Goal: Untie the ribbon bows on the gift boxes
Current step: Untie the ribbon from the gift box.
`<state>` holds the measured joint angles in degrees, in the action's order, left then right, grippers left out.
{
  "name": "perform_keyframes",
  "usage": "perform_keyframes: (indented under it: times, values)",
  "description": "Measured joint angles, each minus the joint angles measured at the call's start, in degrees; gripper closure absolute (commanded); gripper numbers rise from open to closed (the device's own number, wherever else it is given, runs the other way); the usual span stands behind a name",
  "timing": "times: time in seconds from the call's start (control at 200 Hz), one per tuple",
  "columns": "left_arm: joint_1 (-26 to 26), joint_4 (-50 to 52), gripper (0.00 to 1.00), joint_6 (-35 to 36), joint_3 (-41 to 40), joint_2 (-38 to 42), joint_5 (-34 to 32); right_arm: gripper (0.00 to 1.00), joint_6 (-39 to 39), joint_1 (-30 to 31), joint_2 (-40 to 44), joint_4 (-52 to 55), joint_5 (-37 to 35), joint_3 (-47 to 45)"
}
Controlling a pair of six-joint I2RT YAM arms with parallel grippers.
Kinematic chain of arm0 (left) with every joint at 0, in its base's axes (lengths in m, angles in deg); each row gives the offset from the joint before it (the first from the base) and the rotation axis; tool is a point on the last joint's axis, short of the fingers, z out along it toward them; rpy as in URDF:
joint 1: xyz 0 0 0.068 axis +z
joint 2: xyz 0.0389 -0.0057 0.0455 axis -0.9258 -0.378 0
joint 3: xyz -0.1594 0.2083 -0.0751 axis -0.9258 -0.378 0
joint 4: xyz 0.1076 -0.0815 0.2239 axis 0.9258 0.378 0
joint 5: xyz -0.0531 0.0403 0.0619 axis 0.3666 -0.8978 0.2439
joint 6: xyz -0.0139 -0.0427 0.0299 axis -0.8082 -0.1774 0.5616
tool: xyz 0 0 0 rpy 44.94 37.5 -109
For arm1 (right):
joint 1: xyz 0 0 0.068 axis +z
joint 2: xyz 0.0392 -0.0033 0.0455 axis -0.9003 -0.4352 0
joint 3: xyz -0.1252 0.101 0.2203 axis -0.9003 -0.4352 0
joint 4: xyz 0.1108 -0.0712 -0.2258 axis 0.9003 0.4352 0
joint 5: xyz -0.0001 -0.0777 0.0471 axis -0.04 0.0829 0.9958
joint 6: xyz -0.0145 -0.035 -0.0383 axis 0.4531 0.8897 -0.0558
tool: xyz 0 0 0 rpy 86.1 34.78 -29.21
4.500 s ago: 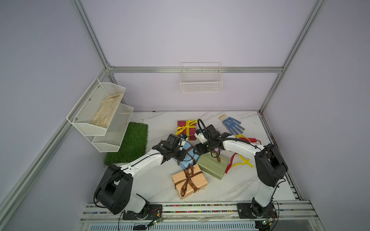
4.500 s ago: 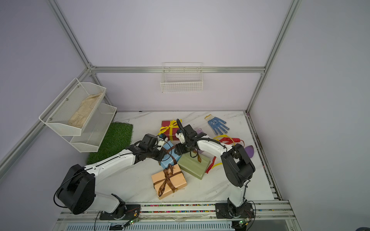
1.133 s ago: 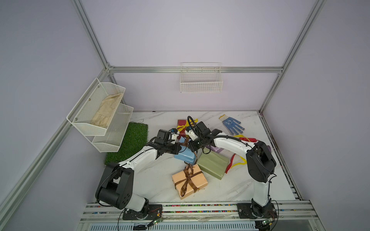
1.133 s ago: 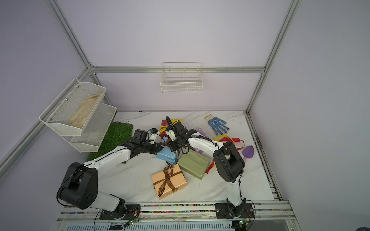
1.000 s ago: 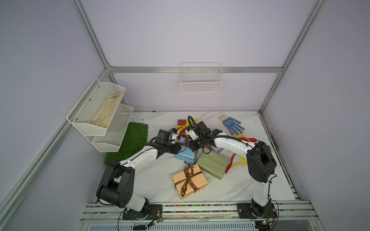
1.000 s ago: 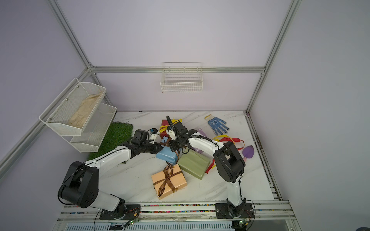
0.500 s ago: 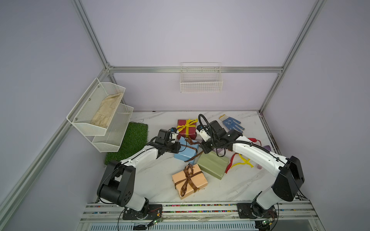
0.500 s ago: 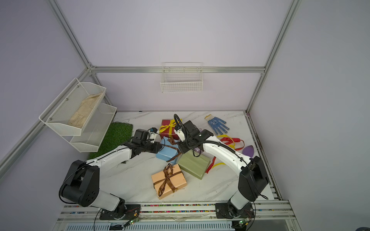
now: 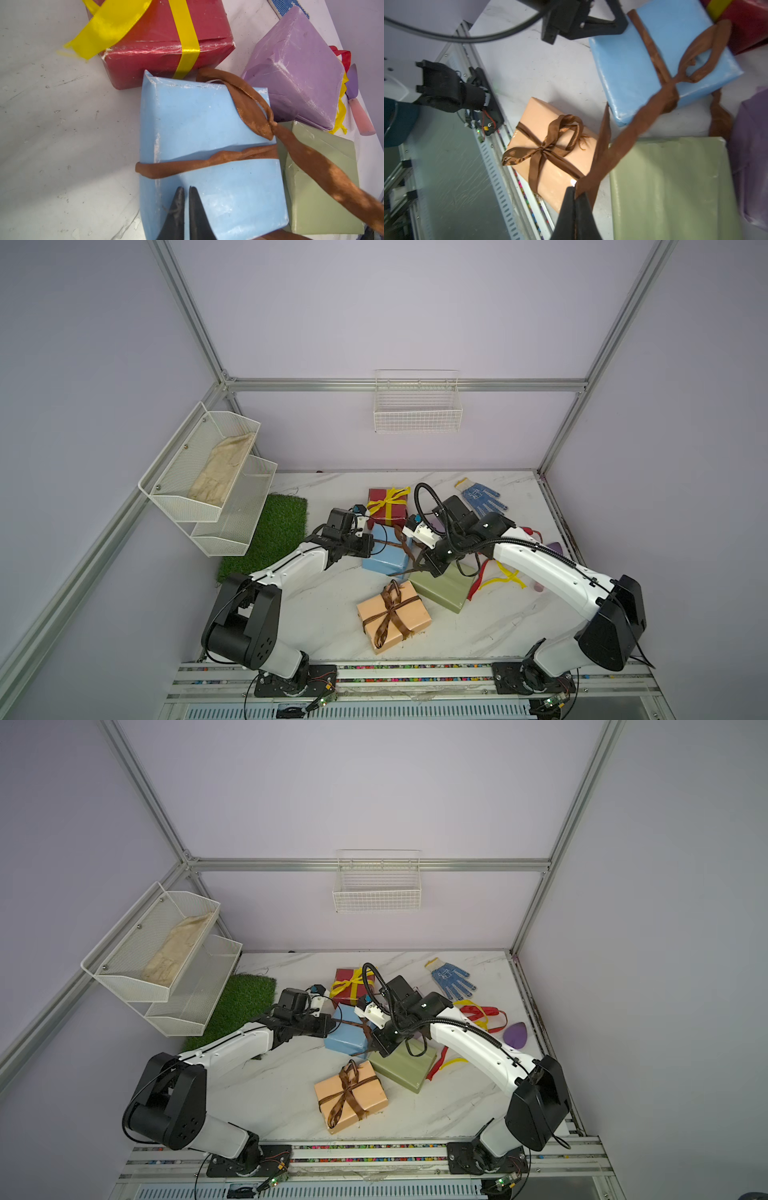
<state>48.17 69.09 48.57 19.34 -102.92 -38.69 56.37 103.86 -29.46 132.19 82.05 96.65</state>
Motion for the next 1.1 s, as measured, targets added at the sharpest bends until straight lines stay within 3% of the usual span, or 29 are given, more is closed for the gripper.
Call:
perform_keyframes:
  times: [0.13,0.245,0.275,0.305,0.4,0.5,0.76,0.975,1.1]
  values:
    - [0.0,-0.1,0.90,0.0,0.0,0.0,-0.3,0.99,-0.3,0.0,2.6,-2.2,4.2,-2.1]
    - [0.0,-0.1,0.90,-0.2,0.0,0.0,-0.3,0.93,-1.6,0.0,2.8,-4.1,2.2,-2.2]
    - [0.0,-0.1,0.90,-0.2,0.0,0.0,-0.3,0.87,-2.0,0.0,2.4,-4.2,0.8,-2.1]
    - [0.0,-0.1,0.90,-0.4,0.0,0.0,-0.4,0.71,-2.4,0.0,1.9,-4.4,-0.6,-2.0]
    - [0.0,0.0,0.90,-0.8,0.0,0.1,-0.8,0.60,-3.5,0.0,-1.2,-4.9,-5.2,-1.2]
    - [0.0,0.5,0.89,-1.0,0.0,0.7,-0.9,0.58,-3.7,0.0,-5.1,-4.8,-9.3,-0.1]
    - [0.0,1.8,0.77,-1.1,0.0,5.6,-1.3,0.35,1.6,0.0,-13.4,-2.8,-12.2,10.2]
    - [0.0,3.2,0.64,-1.1,0.0,6.7,-3.5,0.32,5.1,0.0,-19.4,-3.5,-12.8,16.9]
    - [0.0,2.7,0.54,-1.2,-0.7,6.7,-3.9,0.37,6.5,0.0,-22.4,-4.7,-13.6,17.3]
